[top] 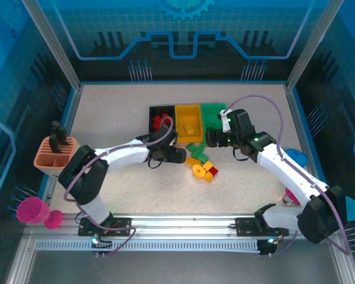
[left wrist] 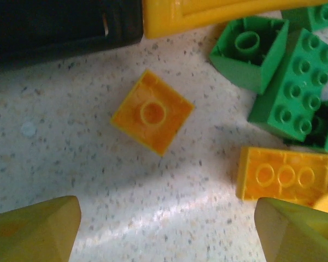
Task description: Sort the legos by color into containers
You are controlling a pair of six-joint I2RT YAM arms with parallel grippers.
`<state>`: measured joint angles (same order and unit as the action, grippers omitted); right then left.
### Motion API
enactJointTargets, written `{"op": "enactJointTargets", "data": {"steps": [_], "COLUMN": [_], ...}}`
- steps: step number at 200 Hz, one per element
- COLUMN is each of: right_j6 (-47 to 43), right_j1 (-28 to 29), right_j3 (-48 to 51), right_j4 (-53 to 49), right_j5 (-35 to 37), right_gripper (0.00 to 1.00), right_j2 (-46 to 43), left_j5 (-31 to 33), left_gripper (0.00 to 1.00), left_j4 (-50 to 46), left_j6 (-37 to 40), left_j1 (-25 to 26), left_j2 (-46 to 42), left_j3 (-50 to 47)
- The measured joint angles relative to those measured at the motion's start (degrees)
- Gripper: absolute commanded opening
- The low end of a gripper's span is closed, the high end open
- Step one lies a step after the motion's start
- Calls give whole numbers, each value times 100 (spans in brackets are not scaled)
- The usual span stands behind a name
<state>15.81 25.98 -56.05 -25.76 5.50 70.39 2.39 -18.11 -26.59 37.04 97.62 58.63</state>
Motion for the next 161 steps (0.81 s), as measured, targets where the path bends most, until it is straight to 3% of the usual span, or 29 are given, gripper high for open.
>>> {"op": "enactJointTargets", "data": {"steps": [115, 161], "right_j6": [116, 136], "right_j1": [0, -2], "right_j3": [472, 673], "right_j4": [142, 186], "right_j5": [-2, -2], "right_gripper": [84, 84], "right_j2": [-334, -459], "left_j5": [435, 590], "left_gripper": [73, 61], "left_j4": [-463, -621], "left_j6": [129, 175], "left_j1": [0, 0], "left_j2": [1088, 1233], "left_j3": [1134, 1237]}}
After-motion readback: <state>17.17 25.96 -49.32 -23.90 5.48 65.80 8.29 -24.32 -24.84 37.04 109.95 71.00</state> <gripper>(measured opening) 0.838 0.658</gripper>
